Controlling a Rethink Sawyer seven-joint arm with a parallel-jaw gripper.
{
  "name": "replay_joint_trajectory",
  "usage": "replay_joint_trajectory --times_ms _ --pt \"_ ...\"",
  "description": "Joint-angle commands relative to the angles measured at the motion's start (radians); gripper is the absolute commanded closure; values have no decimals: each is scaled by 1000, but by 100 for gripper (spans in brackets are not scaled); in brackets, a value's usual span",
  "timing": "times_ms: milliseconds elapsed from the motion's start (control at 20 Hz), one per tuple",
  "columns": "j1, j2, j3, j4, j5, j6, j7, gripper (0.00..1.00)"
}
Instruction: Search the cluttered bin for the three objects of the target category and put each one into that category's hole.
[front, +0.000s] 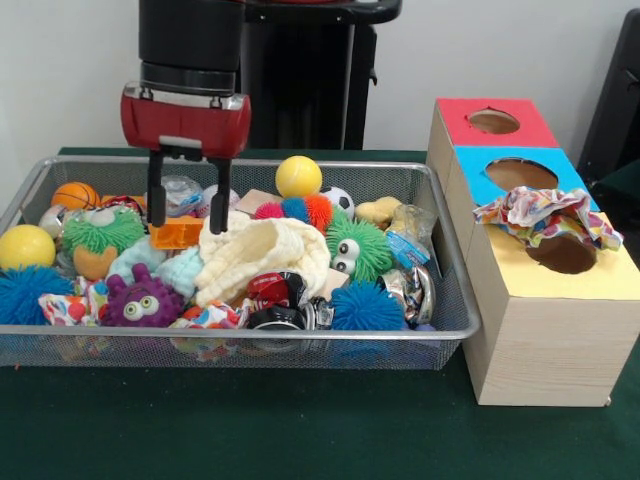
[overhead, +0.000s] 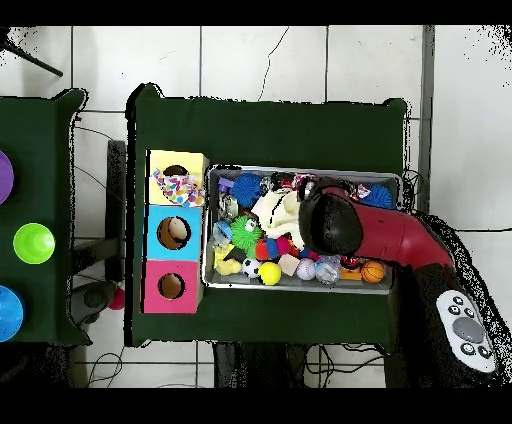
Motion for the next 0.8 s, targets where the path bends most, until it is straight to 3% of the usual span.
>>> replay_joint_trajectory --times_ms 50,800 --pt "-25 75 95 48 -67 -74 22 0" --pt "-67 153 161 71 -73 -259 112 0"
